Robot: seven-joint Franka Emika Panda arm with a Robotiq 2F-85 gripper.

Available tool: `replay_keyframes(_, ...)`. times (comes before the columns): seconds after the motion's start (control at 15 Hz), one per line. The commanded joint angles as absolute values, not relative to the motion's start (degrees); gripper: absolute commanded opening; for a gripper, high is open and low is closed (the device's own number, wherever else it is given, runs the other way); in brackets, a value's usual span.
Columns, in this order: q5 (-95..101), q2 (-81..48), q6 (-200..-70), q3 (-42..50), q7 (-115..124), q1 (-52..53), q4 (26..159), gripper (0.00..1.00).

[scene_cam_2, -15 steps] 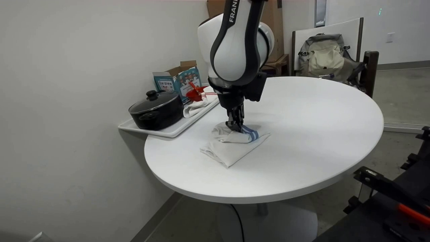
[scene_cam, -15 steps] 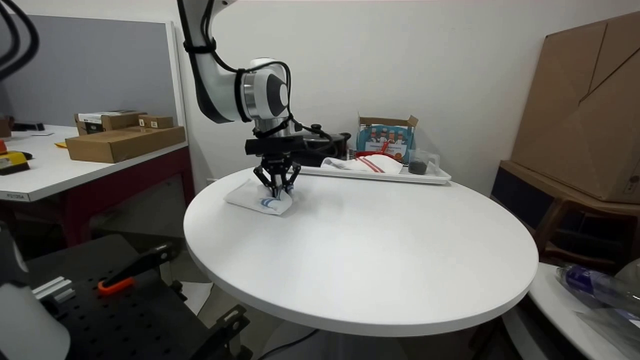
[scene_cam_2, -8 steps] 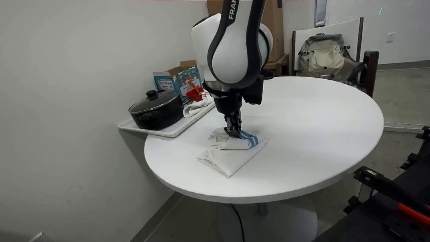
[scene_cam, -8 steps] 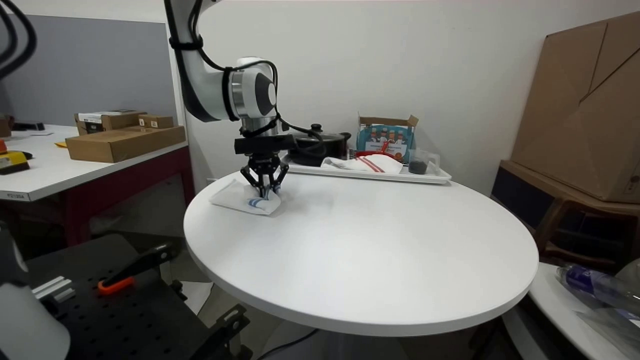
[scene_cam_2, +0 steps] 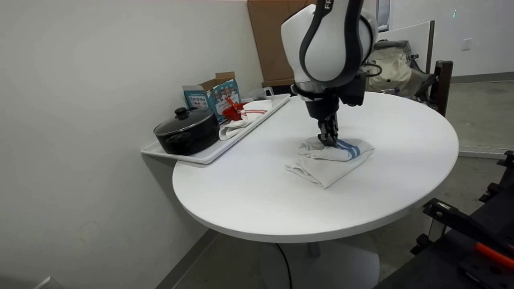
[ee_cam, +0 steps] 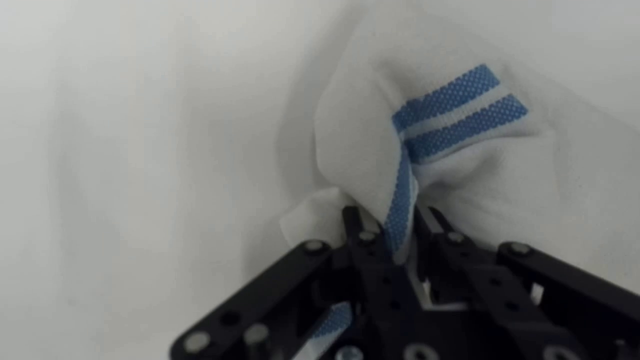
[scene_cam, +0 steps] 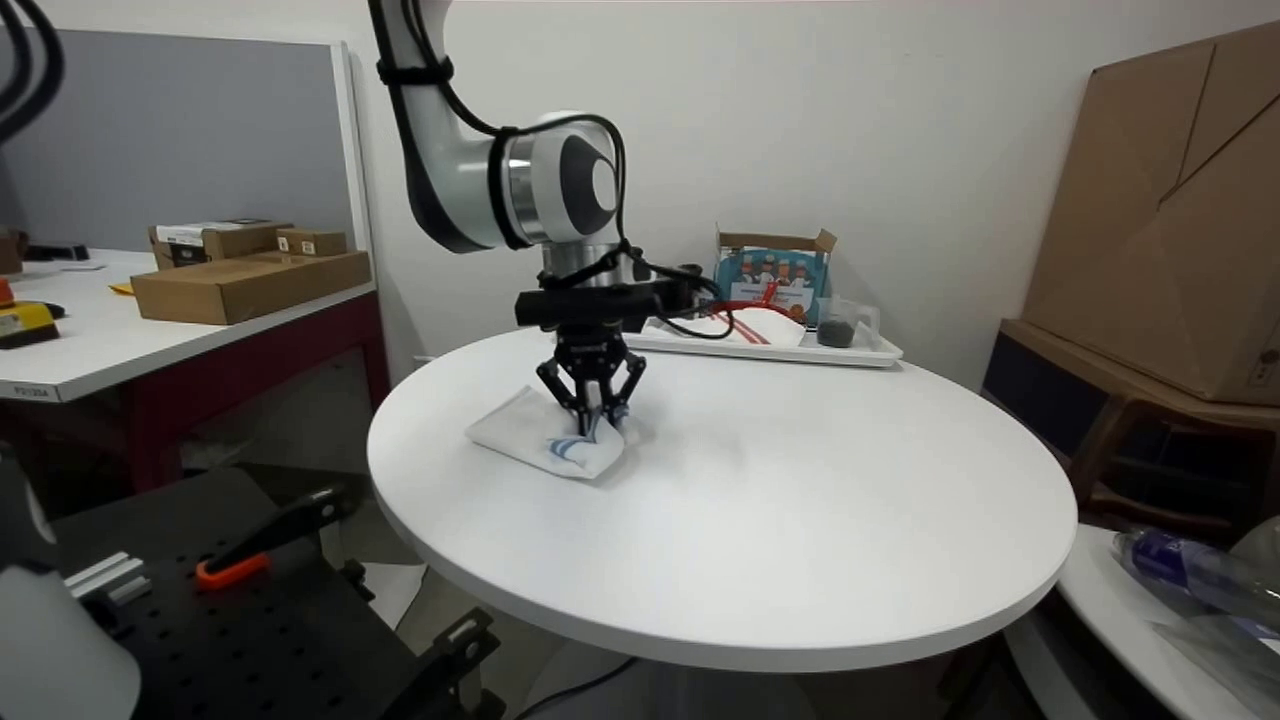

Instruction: Use the tea towel to wipe the table

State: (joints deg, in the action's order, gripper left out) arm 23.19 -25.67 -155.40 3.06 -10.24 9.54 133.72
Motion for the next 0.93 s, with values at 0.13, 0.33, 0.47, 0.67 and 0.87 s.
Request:
replay_keyframes(0.13,26.88,-26.19,-156.11,11.48,-4.97,6.13,133.45,0.05)
replay_keyframes(0.33,27.40,-27.84,-156.56,16.00,-1.46,3.98,129.74,0.05)
replay_keyframes(0.47,27.10,-29.31,-156.62,17.63,-0.21,2.77,126.76,0.05)
replay_keyframes(0.67,26.80,-31.96,-156.81,17.01,0.33,2.73,122.78,0.05)
replay_keyframes(0.87,26.92,-33.59,-158.44,14.07,-0.36,4.76,121.46,0.05)
